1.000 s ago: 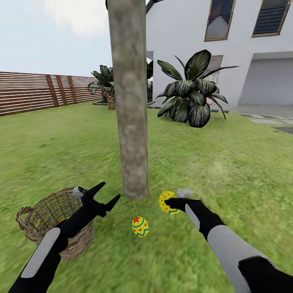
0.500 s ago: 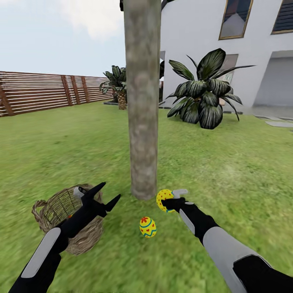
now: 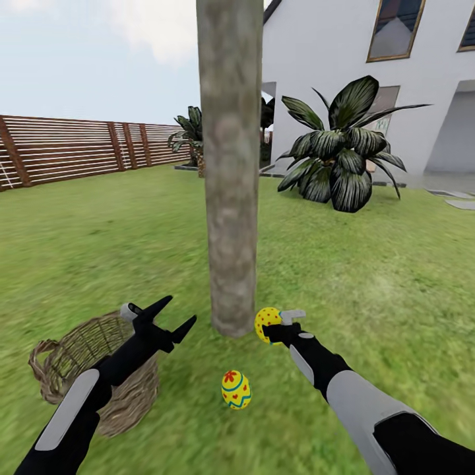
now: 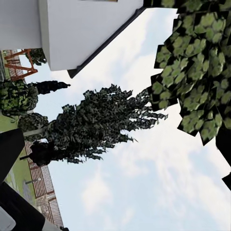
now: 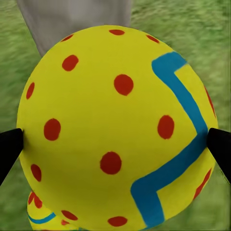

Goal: Take the three Easter eggs out of the wicker basket on the lawn in the garden, then place them on the lawn next to a single tree (choose any tree) so that all three eggs are next to the same tree and none are left in the basket.

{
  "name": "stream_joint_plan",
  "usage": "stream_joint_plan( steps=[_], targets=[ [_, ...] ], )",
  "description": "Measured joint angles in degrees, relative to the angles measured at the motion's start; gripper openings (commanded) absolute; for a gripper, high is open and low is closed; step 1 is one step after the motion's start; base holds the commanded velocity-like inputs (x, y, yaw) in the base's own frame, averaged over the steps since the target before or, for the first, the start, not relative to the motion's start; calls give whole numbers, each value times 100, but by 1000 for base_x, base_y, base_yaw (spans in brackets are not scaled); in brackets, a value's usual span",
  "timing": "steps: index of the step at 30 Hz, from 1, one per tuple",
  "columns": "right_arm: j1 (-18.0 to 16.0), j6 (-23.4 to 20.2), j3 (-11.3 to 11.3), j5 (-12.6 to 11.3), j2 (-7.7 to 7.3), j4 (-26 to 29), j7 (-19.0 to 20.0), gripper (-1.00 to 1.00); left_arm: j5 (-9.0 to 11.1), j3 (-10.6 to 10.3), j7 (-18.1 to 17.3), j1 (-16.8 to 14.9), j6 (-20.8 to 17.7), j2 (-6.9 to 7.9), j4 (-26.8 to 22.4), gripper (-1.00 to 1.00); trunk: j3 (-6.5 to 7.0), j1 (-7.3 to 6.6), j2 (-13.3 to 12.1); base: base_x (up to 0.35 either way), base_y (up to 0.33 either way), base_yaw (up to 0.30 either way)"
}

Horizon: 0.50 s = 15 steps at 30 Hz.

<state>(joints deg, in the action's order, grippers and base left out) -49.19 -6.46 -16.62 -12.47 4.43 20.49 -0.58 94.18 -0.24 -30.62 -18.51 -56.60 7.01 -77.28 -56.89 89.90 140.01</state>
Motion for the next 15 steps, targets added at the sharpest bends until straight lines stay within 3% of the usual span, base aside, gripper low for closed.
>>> stream_joint_plan(
  steps=[9,11,15],
  targets=[
    [6,7,0,0,3,-3,2,-100,11,0,-7,0,-8,-9,-17,100,0,3,0,10,-4,0],
    [8,14,-15,19,63,-91,2,-100,11,0,-8,-1,-8,-9,-15,100,0,3,0,0,0,0],
    [3,23,-37,34,105,-155,2,-100,11,-5,-7,0,-9,-9,-61,100,-72,90,159,0,0,0]
  ],
)
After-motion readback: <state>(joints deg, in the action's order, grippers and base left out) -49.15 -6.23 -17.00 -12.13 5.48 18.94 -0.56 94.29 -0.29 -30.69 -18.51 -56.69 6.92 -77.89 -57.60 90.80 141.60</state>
